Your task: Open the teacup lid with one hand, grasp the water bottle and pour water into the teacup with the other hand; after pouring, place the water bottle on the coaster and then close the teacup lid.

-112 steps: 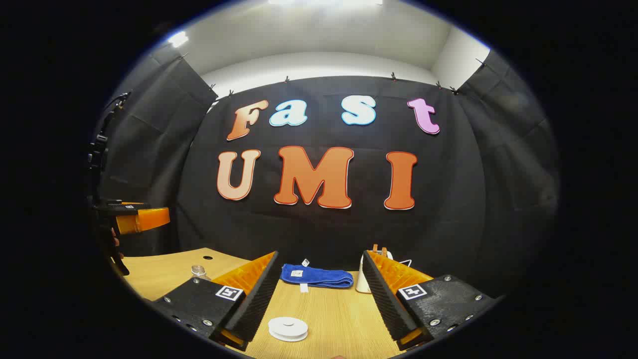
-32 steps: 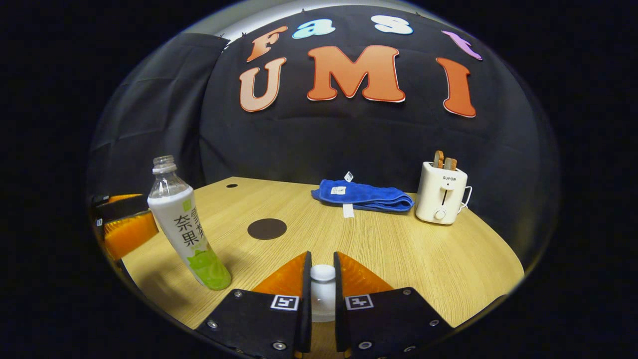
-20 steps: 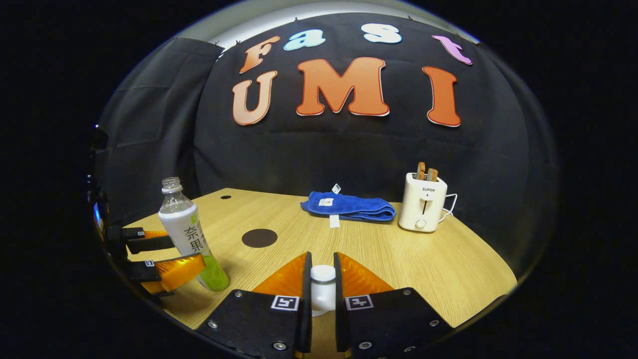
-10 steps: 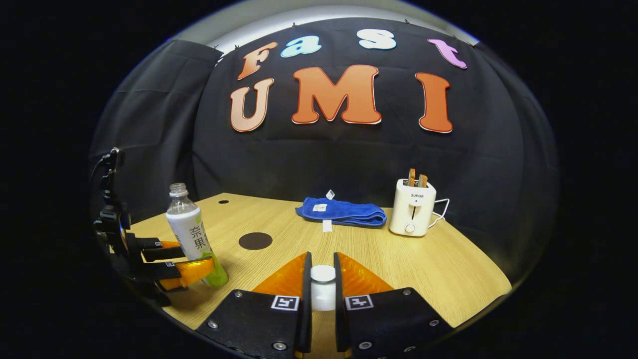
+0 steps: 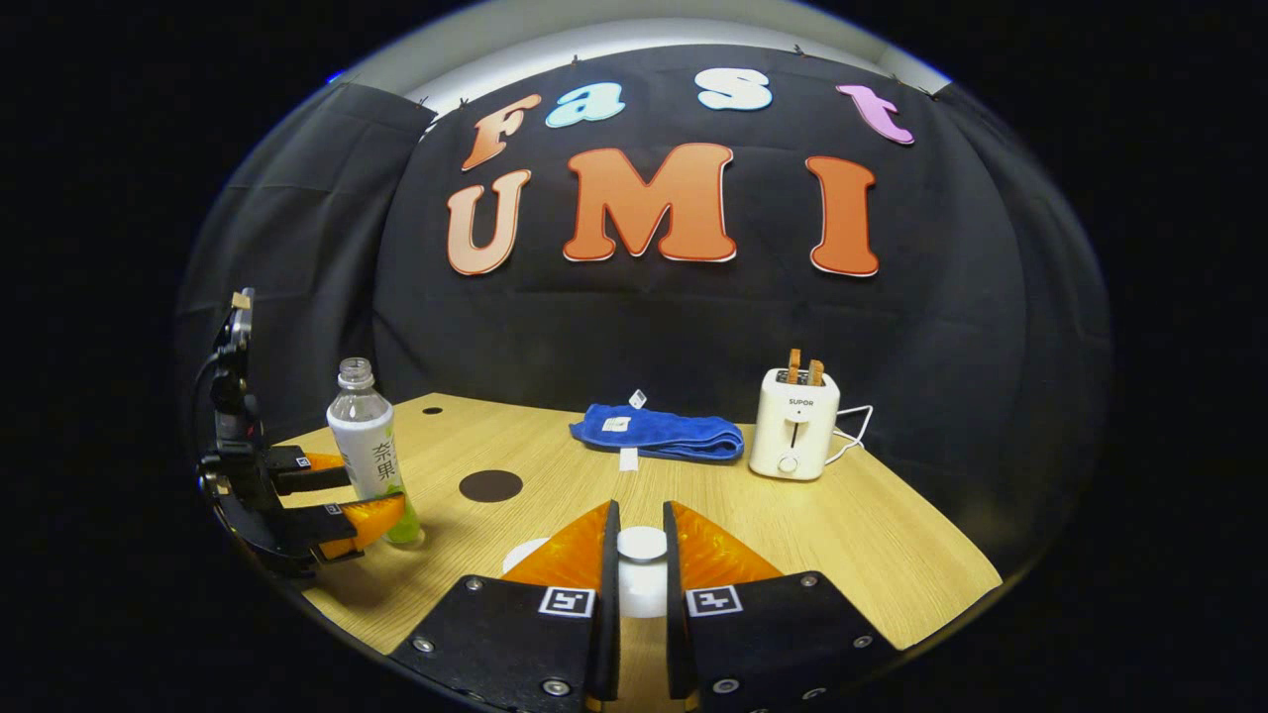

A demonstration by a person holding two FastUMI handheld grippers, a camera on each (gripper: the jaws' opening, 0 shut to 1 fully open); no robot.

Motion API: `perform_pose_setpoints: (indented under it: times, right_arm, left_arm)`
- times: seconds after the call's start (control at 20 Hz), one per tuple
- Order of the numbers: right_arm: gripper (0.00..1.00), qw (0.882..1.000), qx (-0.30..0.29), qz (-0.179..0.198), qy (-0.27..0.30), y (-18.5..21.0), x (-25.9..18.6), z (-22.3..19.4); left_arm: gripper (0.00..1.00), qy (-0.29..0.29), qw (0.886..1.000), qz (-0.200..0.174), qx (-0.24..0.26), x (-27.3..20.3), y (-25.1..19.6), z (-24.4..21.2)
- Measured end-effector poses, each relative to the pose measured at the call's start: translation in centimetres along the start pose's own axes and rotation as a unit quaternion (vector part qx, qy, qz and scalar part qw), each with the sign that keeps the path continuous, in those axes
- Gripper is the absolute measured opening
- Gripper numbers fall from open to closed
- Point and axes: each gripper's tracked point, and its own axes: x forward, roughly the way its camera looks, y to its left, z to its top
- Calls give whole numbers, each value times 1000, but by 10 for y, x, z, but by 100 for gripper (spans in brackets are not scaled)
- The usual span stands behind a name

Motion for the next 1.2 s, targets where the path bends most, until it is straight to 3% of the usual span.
perform_pose_setpoints:
  times: [0.25, 0.45, 0.5, 0.55, 0.65, 0.8, 0.85, 1.0, 1.15, 1.2]
  right_arm:
    - [19, 1000, -14, -26, -8, -22, -10, 3]
    - [19, 999, -12, -32, -13, -31, -17, 4]
    - [19, 999, -10, -34, -13, -35, -19, 4]
    - [19, 999, -8, -36, -13, -38, -20, 3]
    - [19, 999, -3, -40, -13, -45, -21, 2]
    - [19, 999, 1, -48, -14, -56, -24, 2]
    - [19, 999, 1, -49, -15, -59, -26, 2]
    - [19, 998, 4, -56, -15, -69, -28, 1]
    - [19, 998, 10, -63, -17, -78, -32, 1]
    - [19, 998, 13, -65, -18, -80, -33, 1]
  left_arm:
    - [68, 8, 995, 11, 100, 10, -1, 1]
    - [66, 24, 984, 10, 177, 16, -5, -4]
    - [68, 25, 979, 9, 202, 17, -6, -4]
    - [61, 25, 974, 12, 226, 19, -6, -2]
    - [61, 24, 963, 9, 268, 19, -16, -2]
    - [64, 30, 948, -5, 317, 24, -27, -4]
    - [60, 33, 943, -8, 331, 26, -29, -5]
    - [65, 46, 929, -20, 368, 28, -33, -10]
    - [61, 55, 911, -18, 408, 29, -31, -7]
    - [64, 55, 904, -16, 423, 29, -30, -4]
